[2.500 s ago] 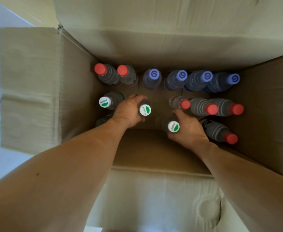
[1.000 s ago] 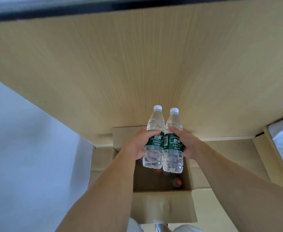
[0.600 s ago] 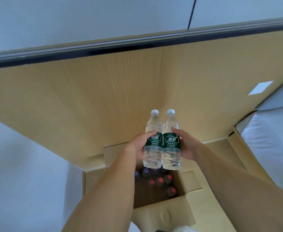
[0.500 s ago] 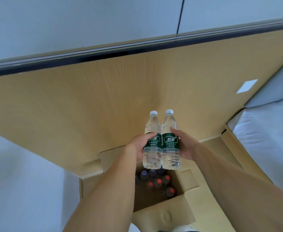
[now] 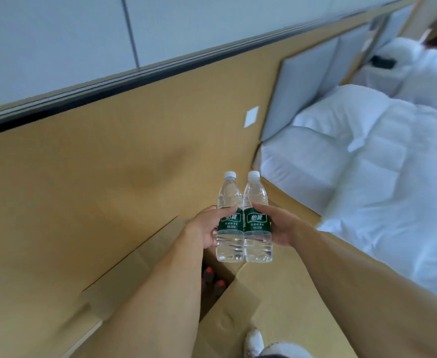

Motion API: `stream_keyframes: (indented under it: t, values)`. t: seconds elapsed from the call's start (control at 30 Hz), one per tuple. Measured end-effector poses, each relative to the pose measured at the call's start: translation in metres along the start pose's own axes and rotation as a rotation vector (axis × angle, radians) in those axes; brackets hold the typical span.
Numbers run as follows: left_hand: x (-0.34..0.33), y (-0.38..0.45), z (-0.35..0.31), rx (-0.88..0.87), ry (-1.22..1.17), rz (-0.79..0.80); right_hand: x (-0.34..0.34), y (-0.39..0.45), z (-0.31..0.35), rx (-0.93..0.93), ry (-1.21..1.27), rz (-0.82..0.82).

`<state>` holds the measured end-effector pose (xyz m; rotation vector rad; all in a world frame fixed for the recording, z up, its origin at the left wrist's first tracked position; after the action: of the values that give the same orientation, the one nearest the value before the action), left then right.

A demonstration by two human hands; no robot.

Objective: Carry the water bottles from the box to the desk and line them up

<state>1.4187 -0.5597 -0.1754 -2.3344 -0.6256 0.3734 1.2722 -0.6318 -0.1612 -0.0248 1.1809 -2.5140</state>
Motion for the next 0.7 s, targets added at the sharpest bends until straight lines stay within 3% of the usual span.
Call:
stream_keyframes:
  t: [0.37, 0.7]
  values:
    - [-0.214, -0.044, 0.037, -0.014, 0.378, 0.370, 0.212, -0.080, -0.036, 0.098, 0.358, -0.268]
    - [-0.432, -0.130, 0.137, 0.038, 0.590, 0.576, 0.424, -0.191, -0.114, 0.134, 0.598, -0.521]
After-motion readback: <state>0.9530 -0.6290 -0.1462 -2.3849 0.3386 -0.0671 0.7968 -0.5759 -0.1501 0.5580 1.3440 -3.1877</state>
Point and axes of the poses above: each hand's wrist, its own y-axis towards the middle knuckle, its own x-axis out of the back of the hand, z = x × y, the point moved 7 cm from there along y, towards the middle knuckle, and after that the axes turned 15 degrees about -z, right-handed, at the moved point
